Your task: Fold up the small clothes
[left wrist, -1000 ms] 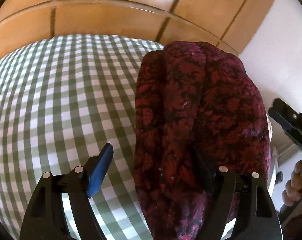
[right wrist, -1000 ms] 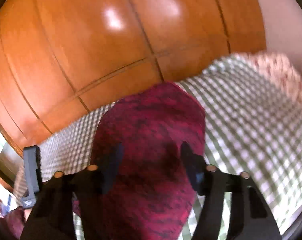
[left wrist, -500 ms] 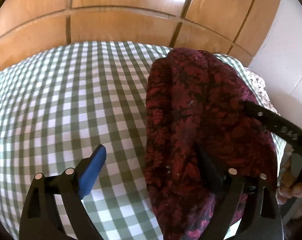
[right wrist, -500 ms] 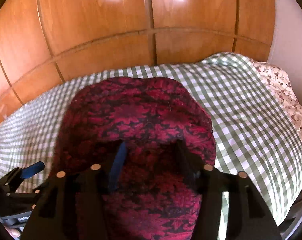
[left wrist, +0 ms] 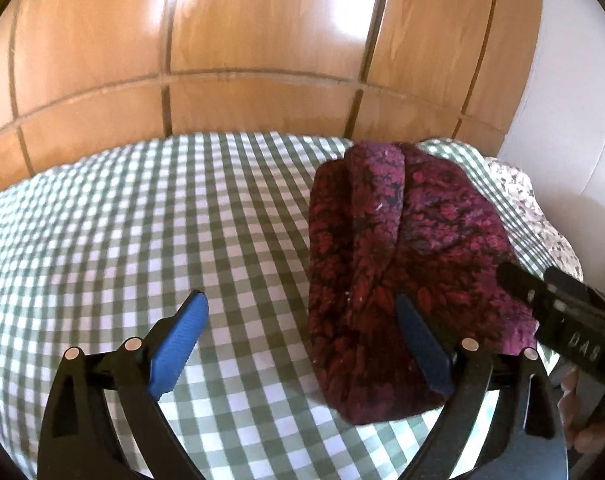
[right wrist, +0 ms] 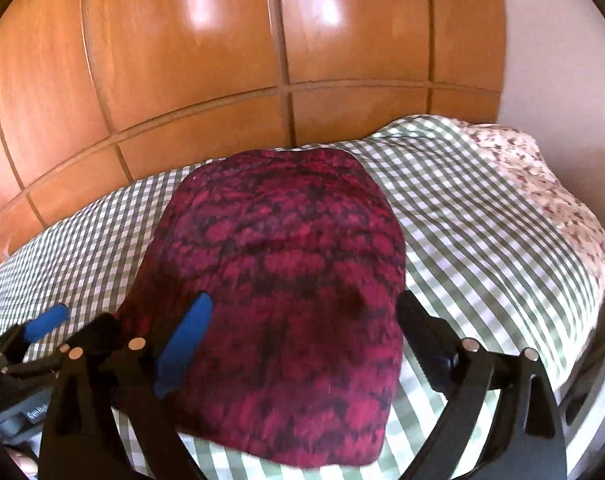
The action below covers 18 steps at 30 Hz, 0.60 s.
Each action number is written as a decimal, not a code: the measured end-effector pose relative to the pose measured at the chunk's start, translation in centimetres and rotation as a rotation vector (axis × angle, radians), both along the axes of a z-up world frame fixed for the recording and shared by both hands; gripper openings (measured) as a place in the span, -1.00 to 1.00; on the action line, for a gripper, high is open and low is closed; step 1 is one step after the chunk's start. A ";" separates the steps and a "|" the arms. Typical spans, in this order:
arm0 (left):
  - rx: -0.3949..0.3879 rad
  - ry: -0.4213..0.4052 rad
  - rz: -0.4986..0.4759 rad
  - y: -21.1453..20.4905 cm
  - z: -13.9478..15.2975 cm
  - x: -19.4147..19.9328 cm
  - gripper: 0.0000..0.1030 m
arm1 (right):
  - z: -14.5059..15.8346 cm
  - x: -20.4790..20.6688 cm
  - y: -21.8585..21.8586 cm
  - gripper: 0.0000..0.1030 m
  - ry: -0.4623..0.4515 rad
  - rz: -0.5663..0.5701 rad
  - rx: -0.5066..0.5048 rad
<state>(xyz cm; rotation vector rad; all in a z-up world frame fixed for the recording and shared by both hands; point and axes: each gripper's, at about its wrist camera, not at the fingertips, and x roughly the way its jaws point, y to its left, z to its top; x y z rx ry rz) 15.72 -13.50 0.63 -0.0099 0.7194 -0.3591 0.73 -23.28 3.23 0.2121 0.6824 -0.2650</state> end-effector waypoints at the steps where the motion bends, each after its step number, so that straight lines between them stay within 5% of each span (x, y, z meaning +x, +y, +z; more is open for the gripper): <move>1: 0.005 -0.016 0.010 0.2 0.3 -0.4 0.82 | 0.0 -0.4 0.3 0.85 0.000 -0.004 -0.013; 18: 0.016 -0.064 0.082 3.2 0.6 -5.4 0.89 | -0.9 -7.1 3.5 0.95 -0.040 -0.111 -0.057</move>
